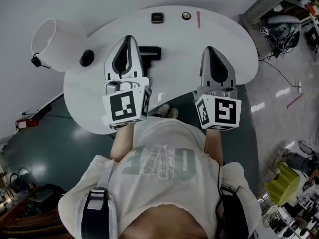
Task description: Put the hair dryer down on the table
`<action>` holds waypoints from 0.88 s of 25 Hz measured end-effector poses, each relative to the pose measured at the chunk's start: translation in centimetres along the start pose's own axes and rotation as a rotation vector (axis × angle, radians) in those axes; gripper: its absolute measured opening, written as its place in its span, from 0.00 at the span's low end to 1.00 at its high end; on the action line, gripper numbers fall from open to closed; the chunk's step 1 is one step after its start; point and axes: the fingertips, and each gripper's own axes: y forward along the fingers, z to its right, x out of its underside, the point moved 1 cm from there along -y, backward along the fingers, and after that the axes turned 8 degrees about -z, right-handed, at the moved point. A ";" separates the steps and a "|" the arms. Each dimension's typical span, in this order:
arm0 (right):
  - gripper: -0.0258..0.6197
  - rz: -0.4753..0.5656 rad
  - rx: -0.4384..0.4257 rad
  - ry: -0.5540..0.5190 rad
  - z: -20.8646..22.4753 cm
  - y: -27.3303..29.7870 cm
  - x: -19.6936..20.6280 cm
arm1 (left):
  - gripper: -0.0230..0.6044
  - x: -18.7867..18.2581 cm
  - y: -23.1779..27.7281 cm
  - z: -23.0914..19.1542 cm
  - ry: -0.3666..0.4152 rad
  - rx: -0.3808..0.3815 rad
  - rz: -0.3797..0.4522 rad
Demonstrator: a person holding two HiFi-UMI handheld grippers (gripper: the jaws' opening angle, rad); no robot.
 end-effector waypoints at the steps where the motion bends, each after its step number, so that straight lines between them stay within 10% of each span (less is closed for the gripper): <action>1: 0.04 0.003 0.007 0.008 0.1 -0.2 0.1 | 0.05 0.0 0.1 0.3 0.007 0.012 0.001; 22: 0.04 -0.020 0.043 -0.005 0.3 -0.2 1.0 | 0.05 -0.5 0.9 5.3 0.119 0.136 0.002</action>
